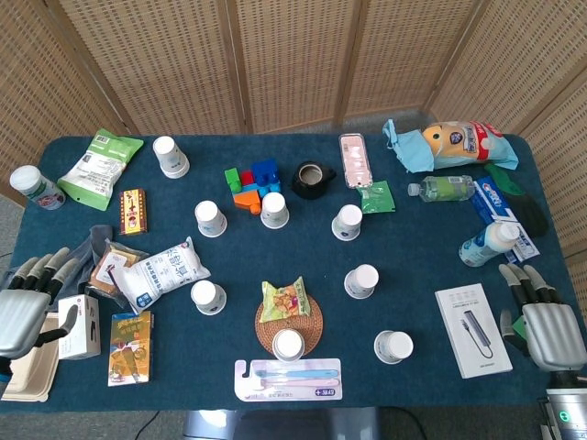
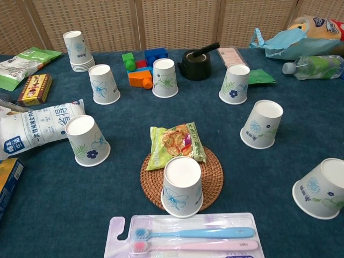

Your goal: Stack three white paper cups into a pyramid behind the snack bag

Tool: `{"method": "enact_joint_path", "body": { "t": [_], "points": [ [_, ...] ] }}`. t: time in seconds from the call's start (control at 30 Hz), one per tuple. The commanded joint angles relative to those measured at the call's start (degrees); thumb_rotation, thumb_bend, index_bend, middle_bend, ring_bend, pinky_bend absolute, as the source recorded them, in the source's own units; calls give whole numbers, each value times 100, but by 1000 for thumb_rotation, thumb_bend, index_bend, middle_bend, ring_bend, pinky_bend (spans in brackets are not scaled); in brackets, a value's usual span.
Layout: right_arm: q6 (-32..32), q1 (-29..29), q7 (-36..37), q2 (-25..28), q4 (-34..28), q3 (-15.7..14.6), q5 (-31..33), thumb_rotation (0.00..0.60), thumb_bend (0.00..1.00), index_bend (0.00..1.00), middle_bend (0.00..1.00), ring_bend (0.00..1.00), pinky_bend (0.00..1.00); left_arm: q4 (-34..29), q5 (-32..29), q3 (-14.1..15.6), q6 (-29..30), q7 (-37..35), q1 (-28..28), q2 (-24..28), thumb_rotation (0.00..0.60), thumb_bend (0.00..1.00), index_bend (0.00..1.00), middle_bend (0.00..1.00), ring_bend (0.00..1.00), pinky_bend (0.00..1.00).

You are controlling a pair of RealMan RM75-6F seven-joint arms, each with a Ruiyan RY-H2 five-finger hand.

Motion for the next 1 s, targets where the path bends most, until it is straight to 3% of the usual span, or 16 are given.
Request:
{"method": "enact_joint_path", "body": {
  "t": [0.03,0.37,0.6,0.77,1.0],
  "points": [
    [23,-15,-25,51,-57,8,12,529,668,58,124,80,270,-119,15,-25,-364,166,-275,39,367,552,0,0,0,66],
    [163,-117,-82,151,-176,36,90,528,669,61,124,80,270,-216,-18,-131,-1485,506,-1104,-315,370,503,0,0,0,43],
    [208,-162,-81,185,-217,51,133,529,671,62,123,80,270,11,-16,-236,-1812,927,-1520,-960,395,434,0,0,0,96],
    [257,-216,-13,214,-204,58,173,529,673,63,124,80,270,182,-133,-278,-2090,1091,-1799,-1362,448,432,0,0,0,145],
    [269,-286,41,225,-168,52,264,531,672,63,124,80,270,567,-378,-344,-2328,1189,-2084,-1952,463,432,0,0,0,186]
  ]
}}
